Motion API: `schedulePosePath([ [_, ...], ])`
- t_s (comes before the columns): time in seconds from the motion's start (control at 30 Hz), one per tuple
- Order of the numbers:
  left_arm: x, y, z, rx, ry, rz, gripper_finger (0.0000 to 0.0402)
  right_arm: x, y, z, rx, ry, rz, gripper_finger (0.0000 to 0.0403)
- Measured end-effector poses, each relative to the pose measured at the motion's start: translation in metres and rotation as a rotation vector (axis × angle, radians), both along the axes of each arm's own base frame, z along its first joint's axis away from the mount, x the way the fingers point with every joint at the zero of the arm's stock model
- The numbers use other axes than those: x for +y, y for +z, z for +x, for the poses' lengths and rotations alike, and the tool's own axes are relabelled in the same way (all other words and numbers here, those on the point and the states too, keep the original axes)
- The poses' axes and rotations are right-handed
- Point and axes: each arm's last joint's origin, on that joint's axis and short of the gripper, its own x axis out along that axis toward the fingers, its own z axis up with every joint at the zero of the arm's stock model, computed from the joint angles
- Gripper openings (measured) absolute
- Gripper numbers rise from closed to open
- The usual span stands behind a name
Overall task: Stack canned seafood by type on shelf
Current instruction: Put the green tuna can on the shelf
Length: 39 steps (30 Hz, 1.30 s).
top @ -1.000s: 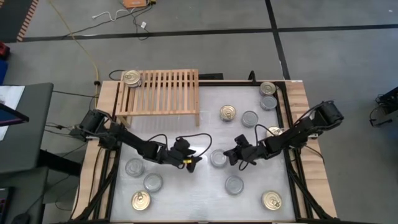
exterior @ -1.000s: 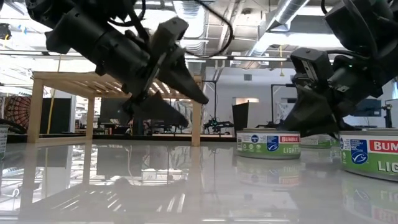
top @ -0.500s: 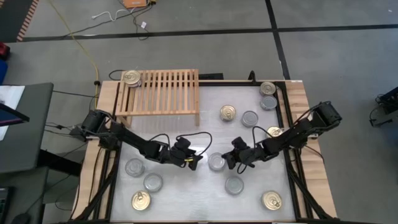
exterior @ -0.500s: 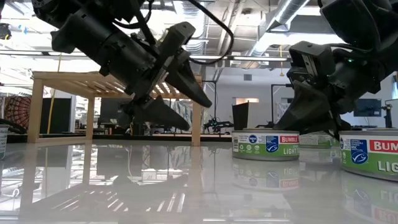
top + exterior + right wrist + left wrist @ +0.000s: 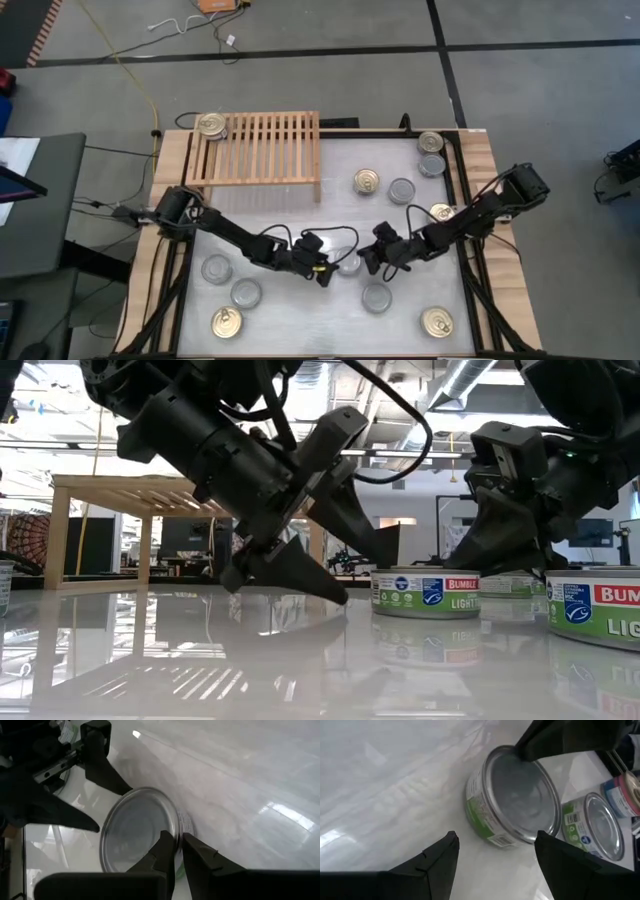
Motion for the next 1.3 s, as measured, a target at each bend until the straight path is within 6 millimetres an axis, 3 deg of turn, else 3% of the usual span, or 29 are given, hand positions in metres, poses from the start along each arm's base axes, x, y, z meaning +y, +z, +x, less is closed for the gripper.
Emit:
schedulePosePath([
  [1.3,0.002,0.000,0.001,-0.003,0.012,-0.033,0.0251,0.011,-0.008,0.002,-0.001,0.052,0.023,0.0065],
])
